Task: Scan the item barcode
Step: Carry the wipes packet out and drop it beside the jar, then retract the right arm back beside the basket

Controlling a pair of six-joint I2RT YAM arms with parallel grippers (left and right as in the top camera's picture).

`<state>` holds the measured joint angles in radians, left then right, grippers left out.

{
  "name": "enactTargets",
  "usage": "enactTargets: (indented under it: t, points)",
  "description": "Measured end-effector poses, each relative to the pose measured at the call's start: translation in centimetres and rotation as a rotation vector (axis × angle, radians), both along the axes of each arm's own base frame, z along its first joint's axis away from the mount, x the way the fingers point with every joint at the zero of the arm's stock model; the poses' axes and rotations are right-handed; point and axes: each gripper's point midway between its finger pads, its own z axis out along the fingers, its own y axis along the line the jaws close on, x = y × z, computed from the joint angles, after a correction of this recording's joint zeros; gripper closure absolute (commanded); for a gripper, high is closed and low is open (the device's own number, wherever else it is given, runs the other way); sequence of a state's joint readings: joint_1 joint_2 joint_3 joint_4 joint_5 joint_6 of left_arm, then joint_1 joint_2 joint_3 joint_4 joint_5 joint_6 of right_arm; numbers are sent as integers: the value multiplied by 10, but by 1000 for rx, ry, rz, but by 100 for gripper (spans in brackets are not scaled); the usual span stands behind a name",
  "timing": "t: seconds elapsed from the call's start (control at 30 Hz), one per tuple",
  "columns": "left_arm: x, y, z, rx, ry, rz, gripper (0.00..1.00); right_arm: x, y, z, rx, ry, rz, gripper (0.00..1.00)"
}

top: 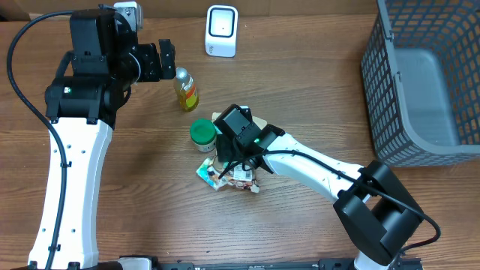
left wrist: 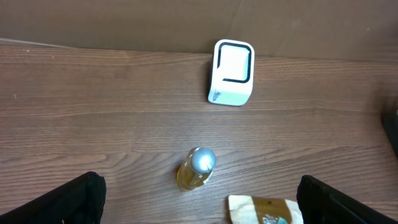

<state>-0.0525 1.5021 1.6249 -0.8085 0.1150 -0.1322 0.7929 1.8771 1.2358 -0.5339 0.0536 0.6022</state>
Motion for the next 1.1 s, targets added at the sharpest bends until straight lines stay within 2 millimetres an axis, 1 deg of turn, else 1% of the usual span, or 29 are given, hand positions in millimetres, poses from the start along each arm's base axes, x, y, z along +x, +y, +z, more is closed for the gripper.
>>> enactTargets:
  t: [0.1, 0.17, 0.23, 0.33, 0.4, 0.47, 0.53, 0.57, 0.6, 0.67, 0.7, 0.73, 0.77, 0.83, 0.9, 0.93, 1.0, 1.03, 1.07, 1.1]
  points:
    - [0, 0, 0, 0, 0, 0, 0, 1, 0, 0, -4, -7, 1, 23]
    - [0, 0, 0, 0, 0, 0, 0, 1, 0, 0, -3, -7, 0, 15]
    - [0, 0, 0, 0, 0, 0, 0, 1, 0, 0, -4, -8, 0, 12]
    - [0, 0, 0, 0, 0, 0, 0, 3, -2, 0, -18, -20, 17, 2]
    - [0, 0, 0, 0, 0, 0, 0, 3, -5, 1, -42, -26, 39, 0]
    - [0, 0, 0, 0, 0, 0, 1, 4, -11, 4, -72, -17, 60, 0]
    - [0, 0, 0, 0, 0, 0, 0, 13, -16, 17, -91, -21, 66, 0]
    - [0, 0, 0, 0, 0, 0, 0, 19, -19, 26, -97, -27, 63, 0]
    - [0, 0, 0, 0, 0, 0, 0, 29, -22, 40, -97, -48, 57, 0]
    - [0, 0, 0, 0, 0, 0, 0, 49, -32, 73, -99, -101, 37, 0]
    - [0, 0, 0, 0, 0, 1, 0, 61, -41, 97, -100, -144, 20, 0]
    - [0, 0, 0, 0, 0, 0, 0, 70, -48, 116, -100, -178, 1, 0]
    - [0, 0, 0, 0, 0, 0, 0, 81, -60, 141, -101, -226, -25, 0]
    - [0, 0, 0, 0, 0, 1, 0, 100, -90, 191, -105, -325, -98, 0]
    - [0, 0, 0, 0, 0, 0, 0, 115, -132, 235, -119, -417, -196, 0]
    - [0, 0, 0, 0, 0, 1, 0, 121, -160, 258, -130, -463, -263, 0]
    - [0, 0, 0, 0, 0, 0, 0, 127, -217, 289, -163, -532, -400, 0]
    - [0, 0, 0, 0, 0, 0, 0, 128, -249, 299, -192, -552, -475, 0]
    - [0, 0, 0, 0, 0, 1, 0, 127, -273, 304, -215, -558, -529, 0]
    - [0, 0, 0, 0, 0, 0, 0, 124, -303, 306, -250, -553, -594, 0]
